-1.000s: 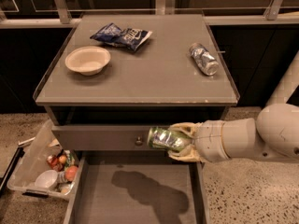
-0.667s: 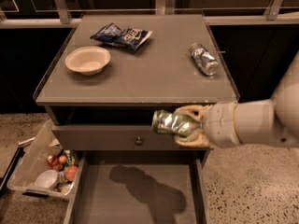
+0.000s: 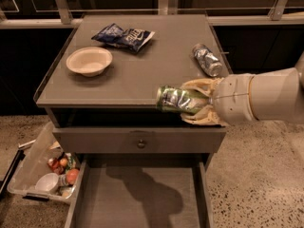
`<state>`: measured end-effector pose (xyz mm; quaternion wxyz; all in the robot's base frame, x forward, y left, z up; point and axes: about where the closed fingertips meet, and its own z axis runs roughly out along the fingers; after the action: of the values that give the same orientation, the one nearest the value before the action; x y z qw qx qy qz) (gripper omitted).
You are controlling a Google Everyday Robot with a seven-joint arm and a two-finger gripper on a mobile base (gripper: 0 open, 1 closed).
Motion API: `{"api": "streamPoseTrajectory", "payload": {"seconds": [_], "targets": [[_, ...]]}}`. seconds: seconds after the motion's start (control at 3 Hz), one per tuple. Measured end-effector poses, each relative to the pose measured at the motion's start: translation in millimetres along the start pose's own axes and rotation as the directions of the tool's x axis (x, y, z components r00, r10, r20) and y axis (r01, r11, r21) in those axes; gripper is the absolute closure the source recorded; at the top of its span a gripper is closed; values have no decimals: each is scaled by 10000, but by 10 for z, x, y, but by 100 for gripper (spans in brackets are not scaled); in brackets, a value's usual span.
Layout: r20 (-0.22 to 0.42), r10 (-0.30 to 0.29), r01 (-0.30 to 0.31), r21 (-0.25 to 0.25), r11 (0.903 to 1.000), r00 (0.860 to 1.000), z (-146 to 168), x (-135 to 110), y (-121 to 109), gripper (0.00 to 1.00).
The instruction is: Pick green can from middle drawer and place on counter
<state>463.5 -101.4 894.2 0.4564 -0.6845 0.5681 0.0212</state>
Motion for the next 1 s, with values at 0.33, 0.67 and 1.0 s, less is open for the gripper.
{"api": "streamPoseTrajectory", "payload": {"seconds": [0.33, 0.67, 1.0], "targets": [[70, 142, -145, 501, 9986, 9999, 80, 42, -246, 100], [442, 298, -338, 923, 9952, 9986, 215, 137, -704, 100], [1188, 578, -700, 1012, 9924, 9912, 423, 207, -1124, 100]]}}
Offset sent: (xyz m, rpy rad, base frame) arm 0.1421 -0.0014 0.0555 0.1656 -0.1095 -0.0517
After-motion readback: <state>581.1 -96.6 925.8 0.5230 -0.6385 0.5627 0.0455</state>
